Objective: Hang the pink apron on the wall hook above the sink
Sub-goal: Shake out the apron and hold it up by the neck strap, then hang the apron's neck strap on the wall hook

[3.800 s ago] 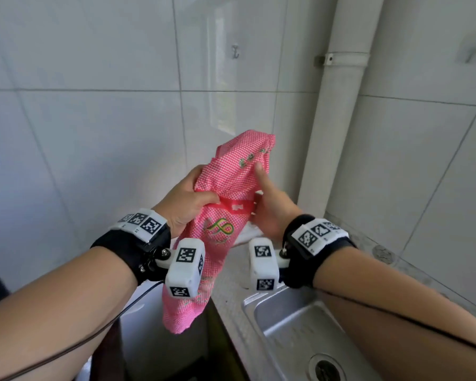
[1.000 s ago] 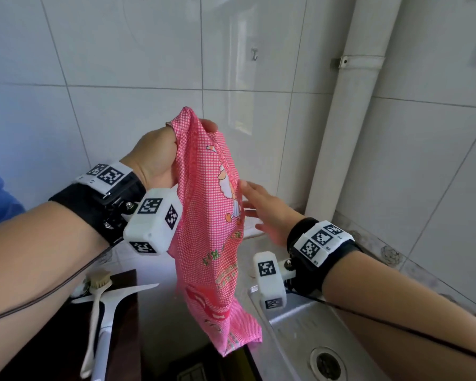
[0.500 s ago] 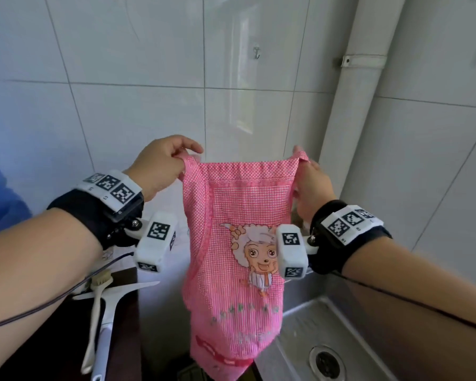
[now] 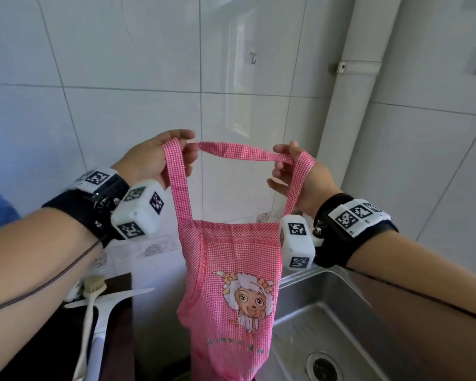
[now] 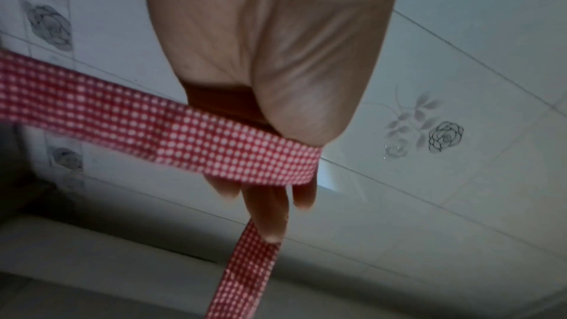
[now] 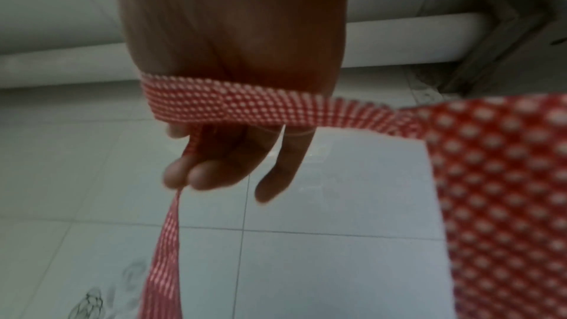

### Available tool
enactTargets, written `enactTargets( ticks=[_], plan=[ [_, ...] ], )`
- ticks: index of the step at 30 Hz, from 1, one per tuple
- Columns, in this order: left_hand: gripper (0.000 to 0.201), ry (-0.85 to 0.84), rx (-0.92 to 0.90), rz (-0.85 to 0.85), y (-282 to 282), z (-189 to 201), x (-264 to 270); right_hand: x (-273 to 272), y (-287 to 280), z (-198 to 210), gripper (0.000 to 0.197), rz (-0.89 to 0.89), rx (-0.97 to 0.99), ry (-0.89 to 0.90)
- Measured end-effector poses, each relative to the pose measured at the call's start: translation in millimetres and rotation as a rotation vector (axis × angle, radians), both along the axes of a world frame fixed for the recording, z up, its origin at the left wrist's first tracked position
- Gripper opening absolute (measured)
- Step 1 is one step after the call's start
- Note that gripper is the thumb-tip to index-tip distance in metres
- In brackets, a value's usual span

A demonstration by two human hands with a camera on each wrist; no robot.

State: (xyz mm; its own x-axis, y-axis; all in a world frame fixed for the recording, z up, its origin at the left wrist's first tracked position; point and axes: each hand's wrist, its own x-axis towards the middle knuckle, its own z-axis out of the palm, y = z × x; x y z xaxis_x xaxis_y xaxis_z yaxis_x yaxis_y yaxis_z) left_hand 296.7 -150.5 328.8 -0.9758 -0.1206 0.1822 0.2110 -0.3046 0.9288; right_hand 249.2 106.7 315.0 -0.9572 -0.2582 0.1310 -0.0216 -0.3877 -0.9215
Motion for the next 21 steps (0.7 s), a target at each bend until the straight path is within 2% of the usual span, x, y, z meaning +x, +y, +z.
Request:
enactTargets(
  ticks=[2, 4, 7, 9, 10, 12, 15, 17, 21],
  plan=[
    [0.031, 0.018, 0.075, -0.099, -3, 7, -4, -4, 2, 4, 0.037, 0.077, -0.026, -0.005],
    [0.036, 0.025, 0.053, -0.196, -6, 16, -9, -10, 2, 11, 0.037, 0.116, -0.024, -0.02],
    [0.052, 0.033, -0.056, -0.272, -6, 28, -19, -17, 2, 22, 0.013, 0.227, -0.054, 0.0],
    [0.055, 0.047, -0.026, -0.278, -3, 37, -29, -25, 3, 27, 0.034, 0.307, -0.106, -0.01],
    [0.05, 0.054, -0.006, -0.262, -1, 42, -35, -29, 3, 30, 0.04, 0.333, -0.112, -0.009],
    [0.033, 0.07, -0.034, -0.203, 6, 51, -48, -35, 1, 38, 0.036, 0.364, -0.064, -0.012],
    [0.025, 0.121, -0.239, -0.115, 16, 63, -71, -48, -6, 51, 0.024, 0.364, 0.11, 0.095],
    [0.024, 0.158, -0.349, -0.027, 21, 71, -86, -63, -12, 62, 0.017, 0.305, 0.203, 0.219],
    [0.025, 0.239, -0.496, 0.084, 27, 91, -113, -95, -22, 88, 0.023, 0.095, 0.297, 0.371]
  ],
)
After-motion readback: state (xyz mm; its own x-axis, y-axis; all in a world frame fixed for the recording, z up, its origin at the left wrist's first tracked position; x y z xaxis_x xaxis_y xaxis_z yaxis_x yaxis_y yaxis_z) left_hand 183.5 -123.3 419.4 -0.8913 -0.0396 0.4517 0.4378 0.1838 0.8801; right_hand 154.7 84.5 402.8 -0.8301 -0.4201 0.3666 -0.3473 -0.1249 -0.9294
